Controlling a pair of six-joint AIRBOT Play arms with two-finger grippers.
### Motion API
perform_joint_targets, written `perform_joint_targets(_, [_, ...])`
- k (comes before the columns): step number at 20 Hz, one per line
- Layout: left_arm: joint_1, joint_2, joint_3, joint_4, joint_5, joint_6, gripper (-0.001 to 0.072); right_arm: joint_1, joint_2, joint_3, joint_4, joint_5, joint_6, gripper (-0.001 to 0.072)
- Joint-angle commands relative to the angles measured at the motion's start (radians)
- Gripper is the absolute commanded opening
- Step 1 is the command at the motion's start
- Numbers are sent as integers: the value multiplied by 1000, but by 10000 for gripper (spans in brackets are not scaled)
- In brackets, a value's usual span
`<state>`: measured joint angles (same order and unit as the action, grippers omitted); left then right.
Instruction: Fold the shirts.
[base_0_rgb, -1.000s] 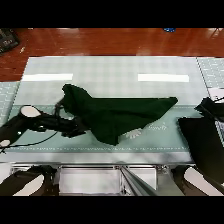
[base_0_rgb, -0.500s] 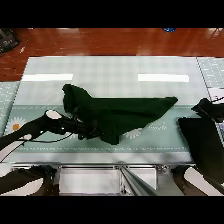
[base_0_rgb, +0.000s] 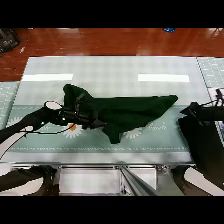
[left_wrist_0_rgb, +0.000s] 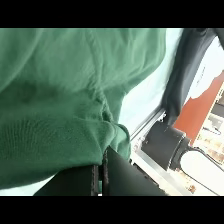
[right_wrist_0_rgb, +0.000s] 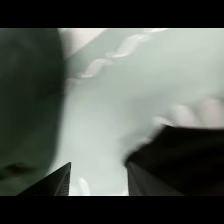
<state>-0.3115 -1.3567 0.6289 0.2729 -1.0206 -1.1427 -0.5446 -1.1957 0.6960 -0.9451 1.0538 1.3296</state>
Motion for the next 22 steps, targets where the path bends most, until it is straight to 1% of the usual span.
perform_joint_targets(1, [8,-2,9,-5,-13,9,19,82,-108,4,115,-87,-23,408])
perform_joint_targets(6, [8,-2,9,-5,-20,9,19,212,-293,150,185,-122,-20,408])
perform_joint_targets(9, [8,-2,10,-5,-19,9,19,272,-373,247,196,-121,5,408])
perform_joint_targets(10, [8,-2,14,-5,-20,9,19,294,-391,280,196,-122,14,395])
perform_joint_targets(11, [14,-1,22,-5,-21,9,19,314,-402,313,195,-118,14,301])
perform_joint_targets(12, [29,-1,40,-5,-29,10,20,331,-403,343,195,-108,-16,122])
perform_joint_targets(13, [63,3,70,-5,-51,19,19,343,-400,379,195,-83,-53,25])
perform_joint_targets(14, [108,12,109,-5,-83,35,19,345,-400,431,195,-34,-67,23])
perform_joint_targets(16, [217,47,210,-5,-138,35,19,345,-387,549,185,58,-63,23])
perform_joint_targets(18, [320,92,338,-5,-163,23,19,348,-332,668,148,76,-31,22])
perform_joint_targets(22, [462,148,673,-5,-195,-69,19,347,-197,954,117,72,21,22])
